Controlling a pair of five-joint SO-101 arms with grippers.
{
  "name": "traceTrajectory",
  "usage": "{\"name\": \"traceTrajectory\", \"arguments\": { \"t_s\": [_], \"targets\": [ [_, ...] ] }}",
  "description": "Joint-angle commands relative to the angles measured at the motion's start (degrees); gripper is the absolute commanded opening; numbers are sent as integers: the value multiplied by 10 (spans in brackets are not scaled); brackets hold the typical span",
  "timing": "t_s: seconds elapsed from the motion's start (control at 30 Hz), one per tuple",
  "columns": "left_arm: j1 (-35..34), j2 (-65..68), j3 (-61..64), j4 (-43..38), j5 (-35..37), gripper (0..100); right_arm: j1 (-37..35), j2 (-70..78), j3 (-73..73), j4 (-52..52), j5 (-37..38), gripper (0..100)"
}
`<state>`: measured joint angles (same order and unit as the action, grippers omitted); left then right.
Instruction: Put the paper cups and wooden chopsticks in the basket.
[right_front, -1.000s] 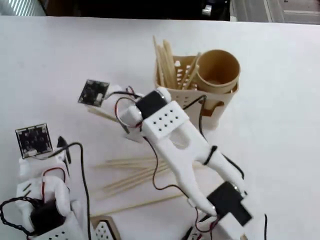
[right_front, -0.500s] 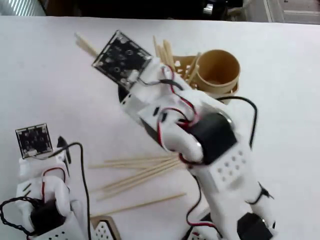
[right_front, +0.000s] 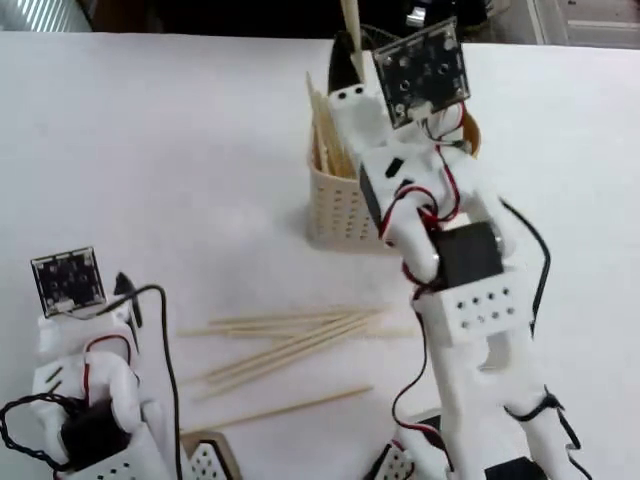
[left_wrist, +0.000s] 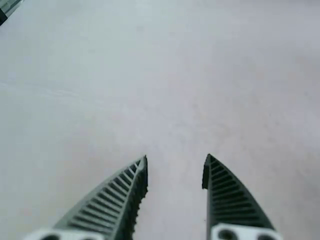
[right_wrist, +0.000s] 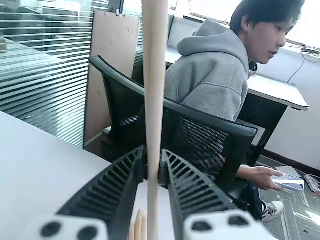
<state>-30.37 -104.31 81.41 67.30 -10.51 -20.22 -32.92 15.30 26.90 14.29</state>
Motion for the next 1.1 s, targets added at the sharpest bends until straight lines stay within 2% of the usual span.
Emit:
{"name": "traceTrajectory", "arguments": {
  "t_s": [0.0, 0.17, 0.3, 0.33, 0.43, 0.5, 0.7, 0.87, 0.97, 1.07],
  "targets": [
    [-5, -3, -3, -16, 7, 188, 11, -25, 106, -130, -7, 18],
    [-5, -3, -3, -16, 7, 188, 21, -22, 190, -167, -56, 18],
    [-2, -3, 5, -18, 7, 188, 21, -22, 231, -199, -55, 33],
    [-2, -3, 9, -26, 7, 188, 21, -23, 231, -195, -55, 64],
    [0, -3, 20, -40, 7, 191, 21, -29, 218, -169, -56, 242],
    [11, -4, 17, -40, 6, 192, 23, -29, 184, -106, -56, 267],
    [64, -3, -42, -36, -48, 192, 24, -29, 25, 177, -55, 77],
    [116, -1, -116, -35, -80, 192, 43, -29, -38, 388, -58, 18],
    [153, 24, -158, -18, -101, 192, 81, -22, -33, 446, -58, 18],
    [180, 107, -228, 7, -113, 192, 147, -28, 6, 441, -61, 18]
  ]
}}
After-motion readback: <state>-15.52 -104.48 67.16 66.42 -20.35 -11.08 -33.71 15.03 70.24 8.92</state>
